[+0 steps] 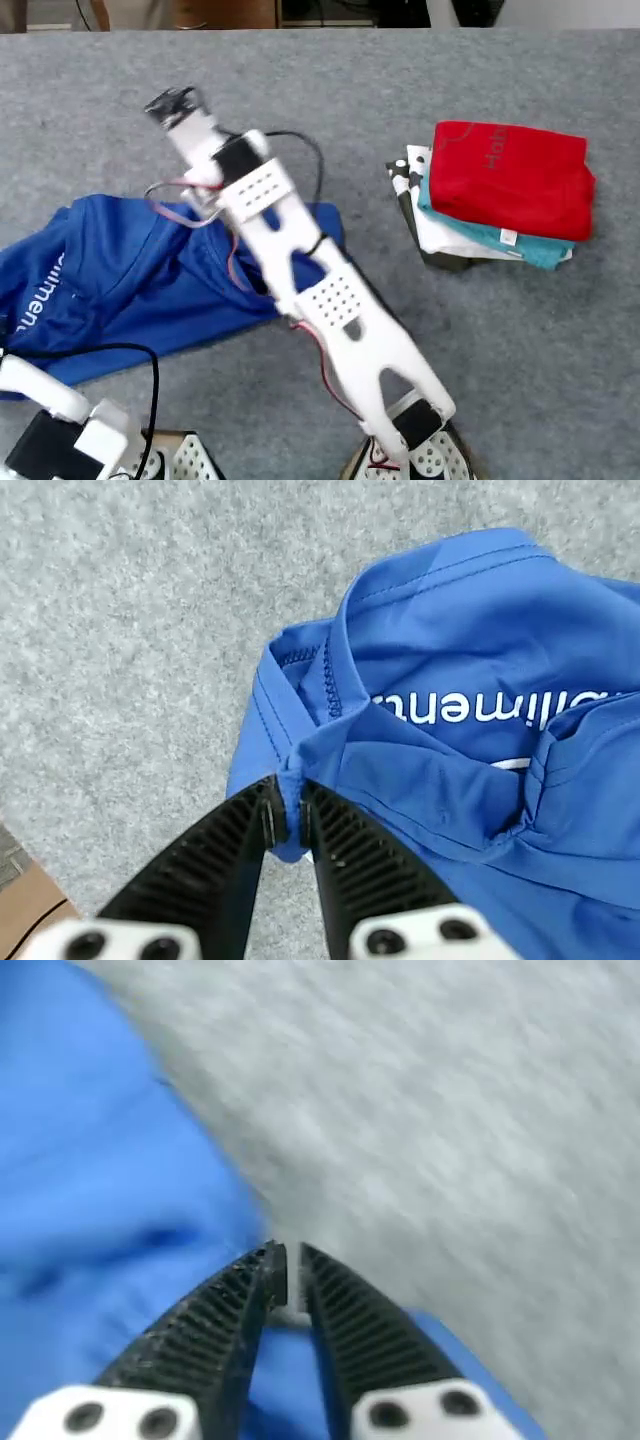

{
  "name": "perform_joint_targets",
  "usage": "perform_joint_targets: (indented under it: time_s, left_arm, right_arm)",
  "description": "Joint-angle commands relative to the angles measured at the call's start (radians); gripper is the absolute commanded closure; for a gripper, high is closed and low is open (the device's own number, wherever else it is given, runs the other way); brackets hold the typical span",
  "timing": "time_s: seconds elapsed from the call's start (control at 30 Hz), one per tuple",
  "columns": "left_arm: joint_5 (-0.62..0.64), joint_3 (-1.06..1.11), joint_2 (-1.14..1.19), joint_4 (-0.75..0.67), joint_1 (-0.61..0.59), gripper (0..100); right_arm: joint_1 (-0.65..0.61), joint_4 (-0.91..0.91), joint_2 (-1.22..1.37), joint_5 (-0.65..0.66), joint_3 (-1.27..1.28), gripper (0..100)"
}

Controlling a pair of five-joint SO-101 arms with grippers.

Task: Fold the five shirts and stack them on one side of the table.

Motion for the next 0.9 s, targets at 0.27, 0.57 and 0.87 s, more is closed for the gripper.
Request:
perform_joint_targets:
  time_s: [0.27,0.57,0.87]
  left_arm:
    - [-0.049,0.000,-0.028,-0.011,0.068,98]
    - [-0.052,-0.020,-0.065,0.017,0.097,98]
    - [-0.054,0.018,-0.136,0.011,0.095,98]
  right_arm:
    - [0.105,0.041,-0.202,0.037,-0.016,99.6]
    - [-0.145,-0.120,-0.110,0.028,-0.008,73.7]
    - [-0.136,-0.227,0.093,-0.074,-0.039,99.0]
